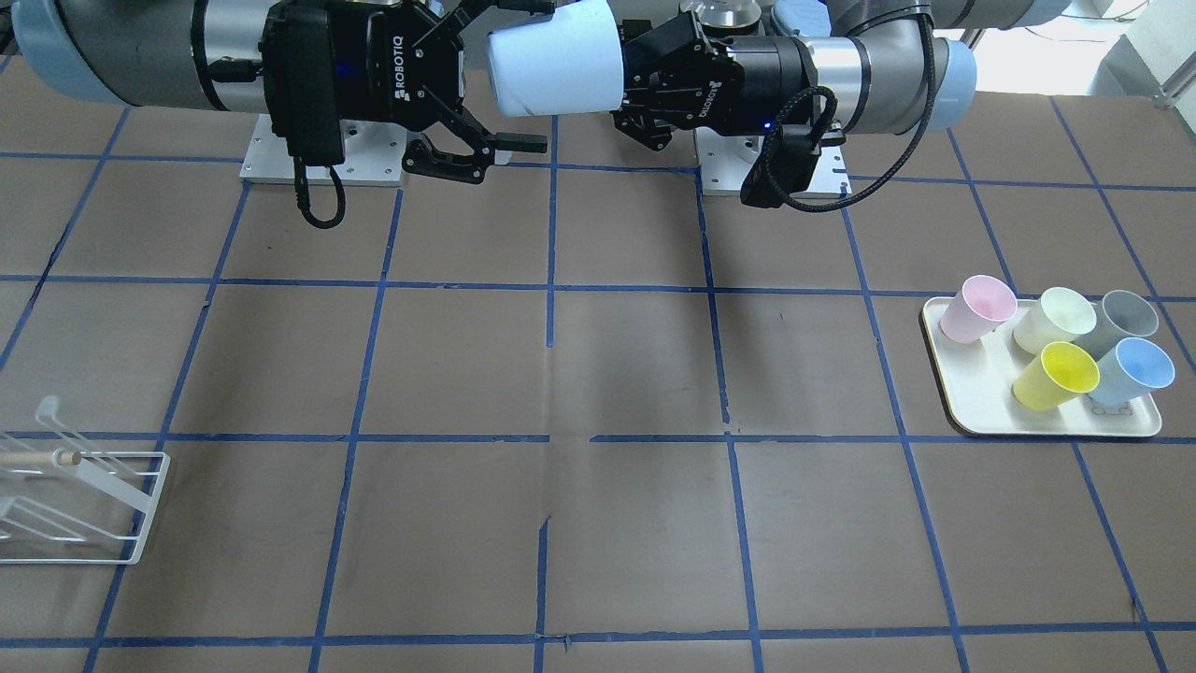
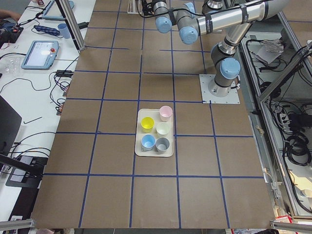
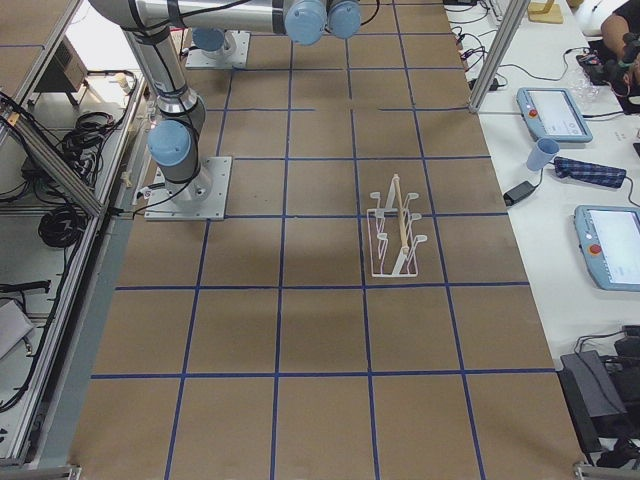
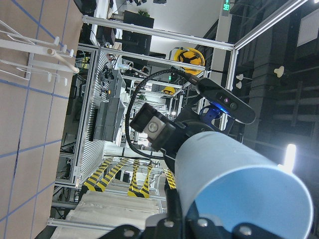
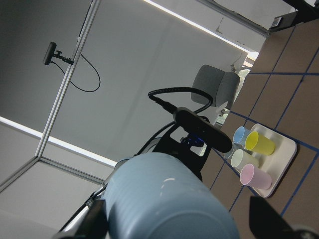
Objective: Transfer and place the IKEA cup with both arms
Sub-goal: 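Open the right gripper and pull it away while the left gripper holds the cup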
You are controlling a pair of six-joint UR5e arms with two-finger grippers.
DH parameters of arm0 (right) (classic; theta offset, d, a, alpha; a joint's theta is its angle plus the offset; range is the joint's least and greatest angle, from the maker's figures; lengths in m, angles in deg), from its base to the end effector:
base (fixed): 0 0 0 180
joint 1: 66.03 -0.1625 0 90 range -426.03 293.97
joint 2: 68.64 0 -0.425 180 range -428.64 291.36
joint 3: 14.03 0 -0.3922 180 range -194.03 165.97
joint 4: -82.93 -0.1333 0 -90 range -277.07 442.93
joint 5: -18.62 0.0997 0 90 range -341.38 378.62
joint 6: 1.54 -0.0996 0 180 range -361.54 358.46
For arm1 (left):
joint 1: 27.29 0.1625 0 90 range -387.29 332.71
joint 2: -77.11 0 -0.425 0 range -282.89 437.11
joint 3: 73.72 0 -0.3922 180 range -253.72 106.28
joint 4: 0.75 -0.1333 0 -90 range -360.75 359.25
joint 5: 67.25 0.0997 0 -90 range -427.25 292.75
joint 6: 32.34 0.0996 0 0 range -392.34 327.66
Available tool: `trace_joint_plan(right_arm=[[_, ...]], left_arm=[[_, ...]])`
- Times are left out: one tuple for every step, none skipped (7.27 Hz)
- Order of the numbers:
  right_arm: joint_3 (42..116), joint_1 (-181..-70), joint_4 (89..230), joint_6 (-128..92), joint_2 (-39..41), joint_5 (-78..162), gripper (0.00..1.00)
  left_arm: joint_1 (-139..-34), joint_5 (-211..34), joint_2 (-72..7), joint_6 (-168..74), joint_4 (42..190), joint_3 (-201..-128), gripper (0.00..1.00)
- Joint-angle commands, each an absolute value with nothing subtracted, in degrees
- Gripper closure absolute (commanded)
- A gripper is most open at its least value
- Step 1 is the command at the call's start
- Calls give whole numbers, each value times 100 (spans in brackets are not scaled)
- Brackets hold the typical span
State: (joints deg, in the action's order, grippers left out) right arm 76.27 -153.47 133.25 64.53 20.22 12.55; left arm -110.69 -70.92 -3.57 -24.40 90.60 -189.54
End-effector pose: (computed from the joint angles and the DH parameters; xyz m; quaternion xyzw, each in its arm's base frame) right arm 0.2112 -0.4786 0.5041 -0.1667 0.7156 -0.1373 0.6643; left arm -0.1847 -0.4281 0.4460 0.1052 -0.6771 -0.0141 0.7282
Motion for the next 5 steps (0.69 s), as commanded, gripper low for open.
trace_joint_plan(right_arm=[[7431, -15261, 13365, 6052, 2005, 1256, 0], [7273, -15112, 13373, 5712, 1996, 1221, 0], [7115, -14876, 13373, 5596, 1996, 1116, 0], [7070, -14604, 13365, 5551, 1996, 819, 0], [7061, -14392, 13365, 5437, 2004, 442, 0]], left_arm=[[-11026, -6902, -322, -2434, 9057, -18948, 100], [-11017, -6727, -305, -2443, 9057, -18904, 100], [-11008, -6716, -322, -2425, 9057, -18886, 100], [-10982, -6629, -339, -2408, 9022, -18895, 100], [-10825, -6115, -331, -2425, 9013, -18877, 100]])
